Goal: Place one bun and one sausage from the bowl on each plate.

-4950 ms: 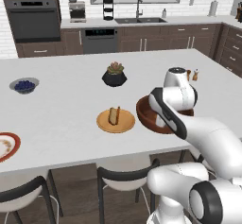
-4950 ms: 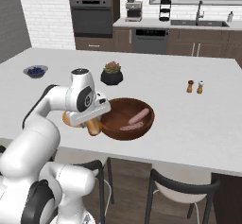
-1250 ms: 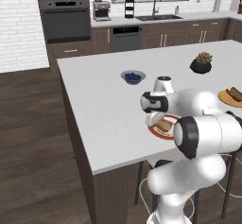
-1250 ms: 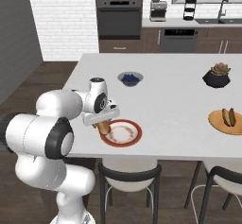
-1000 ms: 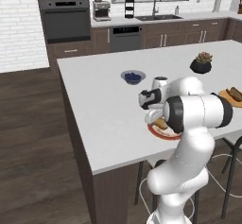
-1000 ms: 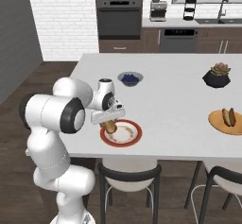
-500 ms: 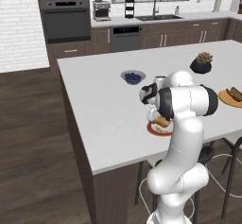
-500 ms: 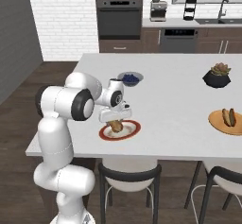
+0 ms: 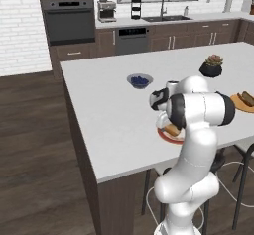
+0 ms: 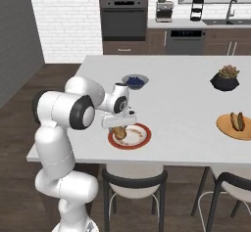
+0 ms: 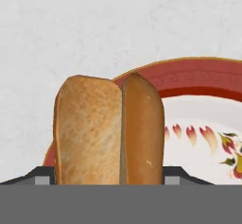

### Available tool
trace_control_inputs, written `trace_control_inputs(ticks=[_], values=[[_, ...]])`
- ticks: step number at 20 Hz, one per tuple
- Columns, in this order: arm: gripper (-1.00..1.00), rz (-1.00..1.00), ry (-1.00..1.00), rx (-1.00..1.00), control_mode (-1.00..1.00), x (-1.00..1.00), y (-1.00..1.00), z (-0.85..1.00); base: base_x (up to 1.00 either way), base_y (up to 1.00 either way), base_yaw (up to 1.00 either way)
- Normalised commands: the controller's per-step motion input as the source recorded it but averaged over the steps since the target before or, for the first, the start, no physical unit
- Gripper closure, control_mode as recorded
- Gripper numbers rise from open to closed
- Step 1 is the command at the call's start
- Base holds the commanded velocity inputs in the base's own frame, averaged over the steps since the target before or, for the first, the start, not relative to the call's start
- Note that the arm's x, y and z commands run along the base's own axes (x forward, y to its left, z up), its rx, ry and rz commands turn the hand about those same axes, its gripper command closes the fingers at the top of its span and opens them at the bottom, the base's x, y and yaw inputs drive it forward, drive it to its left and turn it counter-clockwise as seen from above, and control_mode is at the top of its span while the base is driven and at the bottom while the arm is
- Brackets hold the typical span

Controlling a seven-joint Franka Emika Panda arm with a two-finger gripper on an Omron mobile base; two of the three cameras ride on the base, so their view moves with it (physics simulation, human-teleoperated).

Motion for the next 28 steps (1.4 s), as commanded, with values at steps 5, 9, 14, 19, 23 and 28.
trace_control_inputs(ticks=[5, 9, 14, 19, 23, 28], values=[[1.00, 0.00, 0.00, 0.02, -1.00, -0.03, -0.16, 0.11, 0.00, 0.00, 0.00], [1.00, 0.00, 0.00, 0.02, -1.00, -0.09, -0.16, 0.00, 0.00, 0.00, 0.00], [-1.00, 0.00, 0.00, 0.00, -1.00, -0.26, 0.00, -0.12, 0.00, 0.00, 0.00], [-1.00, 0.00, -0.03, 0.00, -1.00, -0.05, 0.00, -0.02, 0.00, 0.00, 0.00], [-1.00, 0.00, 0.00, 0.00, -1.00, 0.00, 0.00, 0.13, 0.00, 0.00, 0.00], [-1.00, 0.00, 0.00, -0.03, -1.00, -0.03, 0.00, 0.54, 0.00, 0.00, 0.00]])
